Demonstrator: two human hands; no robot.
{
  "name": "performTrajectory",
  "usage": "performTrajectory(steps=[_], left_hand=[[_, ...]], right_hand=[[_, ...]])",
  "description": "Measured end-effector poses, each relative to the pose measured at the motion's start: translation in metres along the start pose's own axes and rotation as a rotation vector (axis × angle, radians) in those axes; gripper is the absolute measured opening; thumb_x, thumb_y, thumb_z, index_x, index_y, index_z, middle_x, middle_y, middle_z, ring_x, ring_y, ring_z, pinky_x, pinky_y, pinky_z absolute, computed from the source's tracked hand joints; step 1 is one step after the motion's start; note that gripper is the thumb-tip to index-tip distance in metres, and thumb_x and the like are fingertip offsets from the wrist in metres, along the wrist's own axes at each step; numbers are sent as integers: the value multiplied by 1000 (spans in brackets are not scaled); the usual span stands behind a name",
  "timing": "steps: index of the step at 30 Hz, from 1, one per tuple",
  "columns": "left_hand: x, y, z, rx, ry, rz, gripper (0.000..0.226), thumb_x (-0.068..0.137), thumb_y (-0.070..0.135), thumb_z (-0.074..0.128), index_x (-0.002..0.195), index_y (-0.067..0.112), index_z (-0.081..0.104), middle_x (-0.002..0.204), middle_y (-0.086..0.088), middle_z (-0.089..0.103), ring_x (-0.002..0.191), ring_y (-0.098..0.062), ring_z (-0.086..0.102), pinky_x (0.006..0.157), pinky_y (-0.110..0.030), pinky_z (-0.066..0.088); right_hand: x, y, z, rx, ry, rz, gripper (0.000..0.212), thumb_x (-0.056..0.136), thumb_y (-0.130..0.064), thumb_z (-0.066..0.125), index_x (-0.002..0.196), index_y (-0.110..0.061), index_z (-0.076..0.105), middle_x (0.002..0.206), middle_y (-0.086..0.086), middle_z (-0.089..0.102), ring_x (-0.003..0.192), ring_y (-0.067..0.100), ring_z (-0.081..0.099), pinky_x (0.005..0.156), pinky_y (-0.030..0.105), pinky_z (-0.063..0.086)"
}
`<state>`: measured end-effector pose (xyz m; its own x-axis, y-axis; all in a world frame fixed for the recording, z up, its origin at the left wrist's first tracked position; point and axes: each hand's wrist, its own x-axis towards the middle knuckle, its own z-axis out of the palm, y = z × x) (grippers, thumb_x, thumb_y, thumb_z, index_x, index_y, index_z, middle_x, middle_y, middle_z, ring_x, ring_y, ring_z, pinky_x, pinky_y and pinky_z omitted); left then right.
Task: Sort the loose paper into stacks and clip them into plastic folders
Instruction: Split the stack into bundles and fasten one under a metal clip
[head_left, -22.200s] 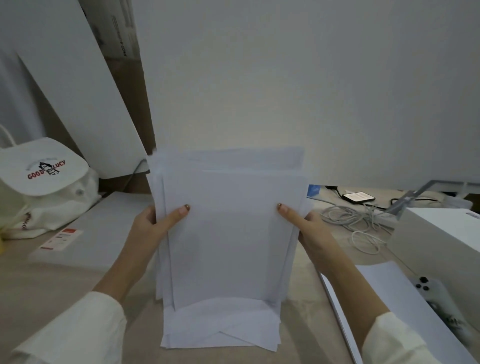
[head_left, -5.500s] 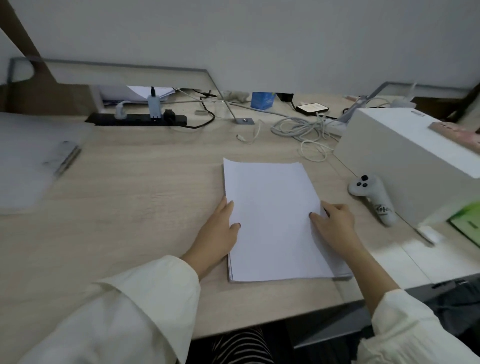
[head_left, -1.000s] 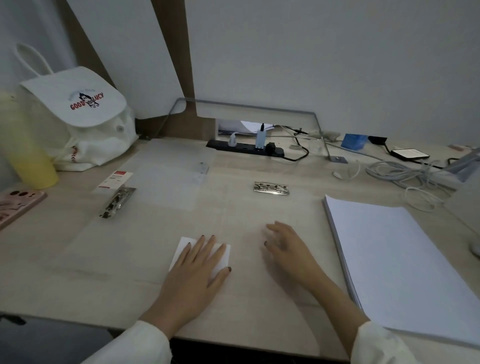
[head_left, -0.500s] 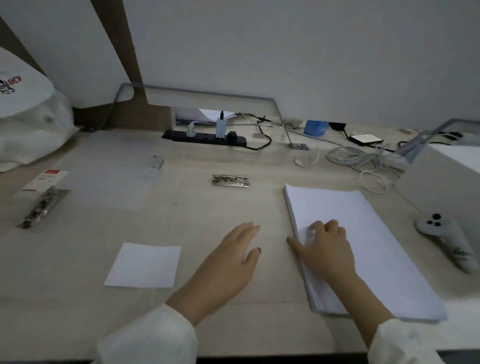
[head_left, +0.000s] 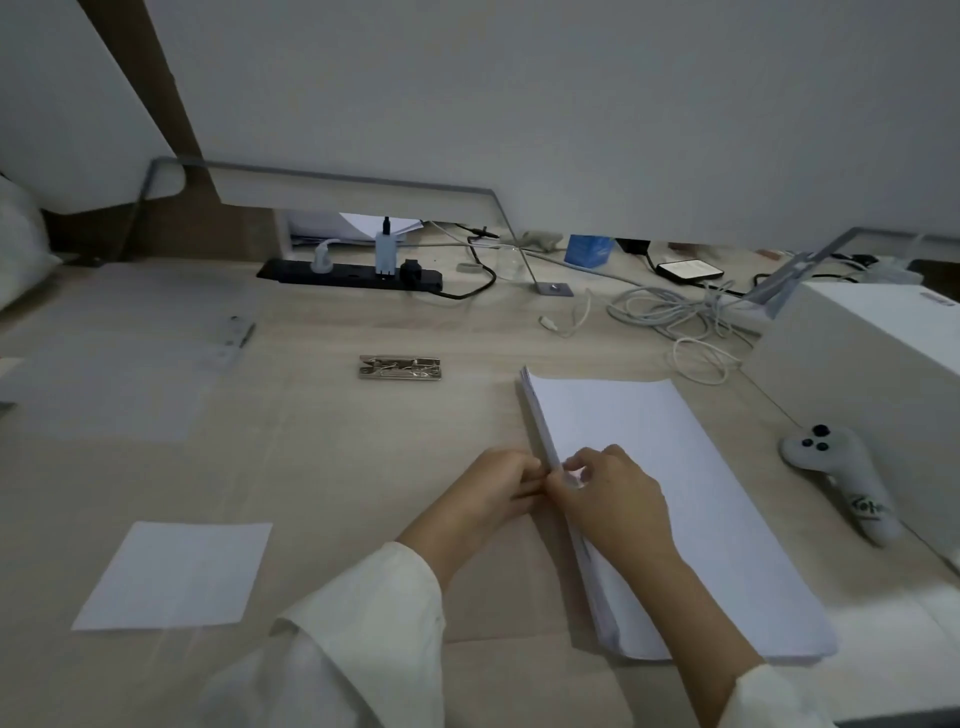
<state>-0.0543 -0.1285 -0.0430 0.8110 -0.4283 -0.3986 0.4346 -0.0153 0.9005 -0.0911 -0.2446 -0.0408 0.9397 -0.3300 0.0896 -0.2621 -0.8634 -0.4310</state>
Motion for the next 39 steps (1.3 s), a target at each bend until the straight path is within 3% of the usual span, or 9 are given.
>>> performTrajectory(steps=[2,4,8,11,15,23,27,35,39], left_hand=[[1,-3,6,35,-33,15,23,91,2,36,80,6,56,92,-10,66,86,-17,63,88,-29,52],[3,-9,12,50,17,82,27,94,6,36,100,4,62,108,-11,68,98,-18,65,91,-26,51],[7,-32,20,158,136,312,37,97,16,43,133,14,51,114,2,65,102,-11,65,94,-30,52],[11,-44,25,388,227,447,44,93,30,44,136,21,47,123,5,58,113,-12,58,100,-35,46],[7,-47,30,615,242,500,46,99,34,32,145,29,27,132,9,44,118,-5,47,89,-15,35],[7,-50,30,643,221,537,50,99,37,28,147,29,20,137,9,40,120,-5,45,95,-19,39],[7,-49,29,645,206,536,50,99,38,28,147,29,18,137,9,40,120,-5,45,96,-20,39],[6,-47,30,640,208,515,50,99,38,28,147,29,19,136,10,40,118,-4,46,92,-17,37],[5,-46,30,639,205,485,49,99,37,28,147,30,20,136,10,41,119,-5,46,95,-19,37]], right_hand=[[2,7,-5,104,-40,9,30,86,-41,53,105,-21,65,105,-4,59,83,10,53,60,14,33],[4,15,-6,217,-95,33,26,87,-40,53,102,-23,65,102,-9,58,81,6,53,61,7,29],[0,26,-3,544,-131,79,19,88,-35,56,92,-22,69,103,-11,62,86,-1,56,73,15,40],[-2,31,-1,682,-145,123,17,89,-32,56,87,-23,71,102,-9,64,93,3,59,83,23,45],[-3,34,0,729,-139,140,25,90,-33,53,93,-16,71,103,-5,65,95,10,61,86,26,46],[-6,32,1,790,-122,151,18,94,-34,46,90,-28,63,109,0,64,100,15,61,91,29,48],[-6,31,-1,840,-151,153,20,95,-29,46,90,-24,64,109,6,65,98,17,62,83,24,48],[-5,31,-2,886,-173,182,21,95,-27,46,90,-20,65,107,9,65,97,21,63,86,30,49],[-5,31,0,811,-136,132,20,95,-26,46,83,-27,62,100,-4,63,91,8,60,78,14,45]])
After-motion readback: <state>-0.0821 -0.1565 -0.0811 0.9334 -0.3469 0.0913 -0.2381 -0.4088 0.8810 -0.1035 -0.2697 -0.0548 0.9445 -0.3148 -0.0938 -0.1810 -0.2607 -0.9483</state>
